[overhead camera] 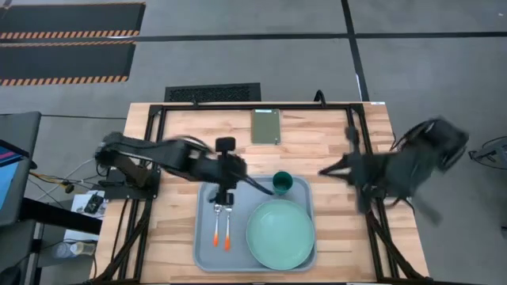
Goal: Pick and place plate/cup/fork/spoon on tray
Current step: Return to Home Position
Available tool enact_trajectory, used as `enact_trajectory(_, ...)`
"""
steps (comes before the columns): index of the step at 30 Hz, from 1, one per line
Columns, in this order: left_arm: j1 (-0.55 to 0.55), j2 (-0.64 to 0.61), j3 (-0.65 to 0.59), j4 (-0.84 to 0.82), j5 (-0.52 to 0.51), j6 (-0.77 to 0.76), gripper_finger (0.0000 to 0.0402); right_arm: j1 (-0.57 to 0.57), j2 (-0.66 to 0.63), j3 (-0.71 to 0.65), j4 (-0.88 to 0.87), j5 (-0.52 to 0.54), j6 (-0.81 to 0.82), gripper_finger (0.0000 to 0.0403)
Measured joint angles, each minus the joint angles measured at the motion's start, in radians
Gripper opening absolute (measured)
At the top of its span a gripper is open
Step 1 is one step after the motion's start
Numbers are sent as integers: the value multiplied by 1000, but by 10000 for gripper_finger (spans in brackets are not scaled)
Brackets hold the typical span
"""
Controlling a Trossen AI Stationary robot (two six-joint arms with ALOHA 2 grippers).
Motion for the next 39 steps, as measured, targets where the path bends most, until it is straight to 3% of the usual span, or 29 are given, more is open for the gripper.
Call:
enact_trajectory(2, 6, -98, -57, 107, 57, 13, 122, -13, -73, -67, 112, -92, -63, 30)
enact_trajectory(5, 1, -261, -196, 274, 81, 33, 122, -15, -194, -211, 253, -149, -127, 32)
enact_trajectory(11, -33, -620, -631, 606, 85, -1, 122, -61, -462, -622, 513, -144, -109, 33)
enact_trajectory(15, -35, -821, -895, 798, 26, -80, 122, -110, -642, -957, 767, -146, -85, 33)
enact_trajectory(23, -36, -1049, -1245, 1040, 42, -141, 122, -171, -968, -1486, 1095, -148, 36, 33)
enact_trajectory(29, -35, -1146, -1415, 1145, 16, -177, 122, -189, -1210, -1715, 1204, -147, 62, 33)
enact_trajectory(35, -35, -1252, -1543, 1215, 16, -195, 122, -191, -1443, -1849, 1204, -145, 35, 33)
enact_trajectory(39, -35, -1320, -1626, 1246, 15, -206, 122, -197, -1441, -1892, 1173, -126, 24, 33)
